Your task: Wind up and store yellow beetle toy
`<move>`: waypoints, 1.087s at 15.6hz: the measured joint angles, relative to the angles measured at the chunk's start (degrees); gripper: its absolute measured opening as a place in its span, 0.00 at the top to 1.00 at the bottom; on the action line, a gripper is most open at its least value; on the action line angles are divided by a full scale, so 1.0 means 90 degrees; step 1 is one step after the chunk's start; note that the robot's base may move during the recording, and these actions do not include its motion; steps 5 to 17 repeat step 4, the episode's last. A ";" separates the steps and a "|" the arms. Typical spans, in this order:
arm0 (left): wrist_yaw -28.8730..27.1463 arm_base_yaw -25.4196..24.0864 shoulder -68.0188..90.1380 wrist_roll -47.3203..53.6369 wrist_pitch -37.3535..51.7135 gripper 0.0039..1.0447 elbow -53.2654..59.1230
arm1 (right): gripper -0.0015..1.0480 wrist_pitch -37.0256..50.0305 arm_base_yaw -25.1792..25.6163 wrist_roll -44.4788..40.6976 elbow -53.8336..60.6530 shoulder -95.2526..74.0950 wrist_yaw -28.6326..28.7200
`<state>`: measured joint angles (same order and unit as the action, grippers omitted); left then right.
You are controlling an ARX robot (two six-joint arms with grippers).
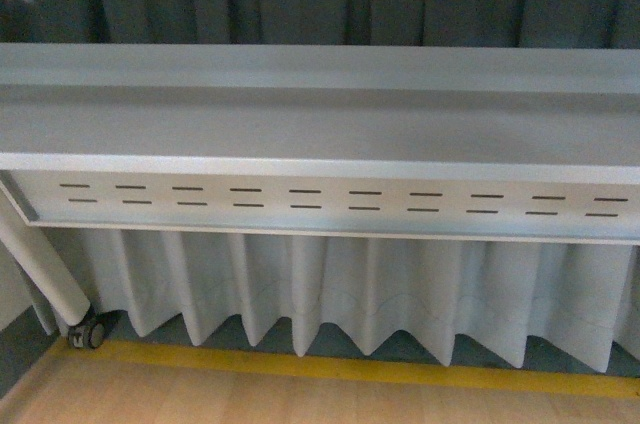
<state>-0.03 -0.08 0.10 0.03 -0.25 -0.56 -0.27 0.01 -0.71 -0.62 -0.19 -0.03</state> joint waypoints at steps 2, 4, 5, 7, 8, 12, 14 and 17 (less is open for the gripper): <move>0.0000 0.0000 0.0000 0.0000 0.0000 0.06 0.0000 | 0.06 0.0000 0.0000 0.0000 0.0000 0.0000 0.0000; 0.0000 0.0000 0.0000 0.0000 0.0000 0.06 0.0000 | 0.06 0.0000 0.0000 0.0000 0.0000 0.0000 0.0000; 0.0000 0.0000 0.0000 0.0000 0.0000 0.06 0.0000 | 0.06 0.0000 0.0000 0.0000 0.0000 0.0000 0.0000; 0.0000 0.0000 0.0000 0.0000 0.0000 0.06 0.0000 | 0.06 0.0000 0.0000 0.0000 0.0000 0.0000 0.0000; 0.0000 0.0000 0.0000 0.0000 0.0000 0.06 0.0000 | 0.06 0.0000 0.0000 0.0000 0.0000 0.0000 0.0000; 0.0000 0.0000 0.0000 0.0000 0.0000 0.06 0.0000 | 0.06 0.0000 0.0000 0.0000 0.0000 0.0000 0.0000; 0.0000 0.0000 0.0000 0.0000 0.0000 0.06 0.0000 | 0.06 0.0000 0.0000 0.0000 0.0000 0.0000 0.0000; 0.0000 0.0000 0.0000 0.0000 0.0000 0.06 0.0000 | 0.06 0.0000 0.0000 0.0000 0.0000 0.0000 0.0000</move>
